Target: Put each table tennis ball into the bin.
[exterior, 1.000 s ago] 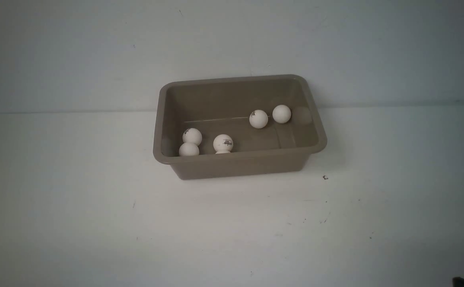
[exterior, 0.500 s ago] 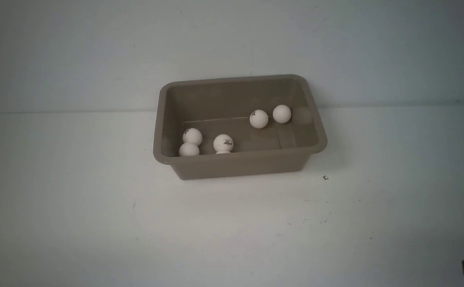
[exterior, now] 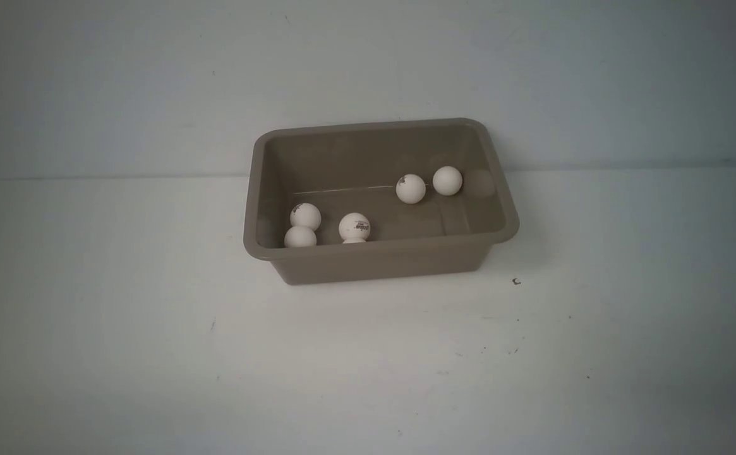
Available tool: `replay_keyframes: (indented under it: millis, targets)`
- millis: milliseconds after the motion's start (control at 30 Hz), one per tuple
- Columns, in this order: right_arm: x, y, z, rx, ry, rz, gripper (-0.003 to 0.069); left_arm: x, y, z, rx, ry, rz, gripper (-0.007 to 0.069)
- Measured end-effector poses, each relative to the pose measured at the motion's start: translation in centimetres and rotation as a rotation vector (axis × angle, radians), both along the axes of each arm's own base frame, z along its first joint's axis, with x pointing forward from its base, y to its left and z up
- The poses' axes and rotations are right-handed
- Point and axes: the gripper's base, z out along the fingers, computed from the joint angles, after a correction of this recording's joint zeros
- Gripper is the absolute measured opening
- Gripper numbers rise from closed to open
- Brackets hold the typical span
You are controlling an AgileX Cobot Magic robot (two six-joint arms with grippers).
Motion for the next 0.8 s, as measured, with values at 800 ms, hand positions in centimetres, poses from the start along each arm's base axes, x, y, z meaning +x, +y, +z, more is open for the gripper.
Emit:
replay_keyframes:
  millis: [800]
  targets:
    - [-2.6,-0.1,-3.8,0.029,-0.134,-0.045,0.0482,0.0,0.0,0.0,0.0,0.0,0.0,0.0396]
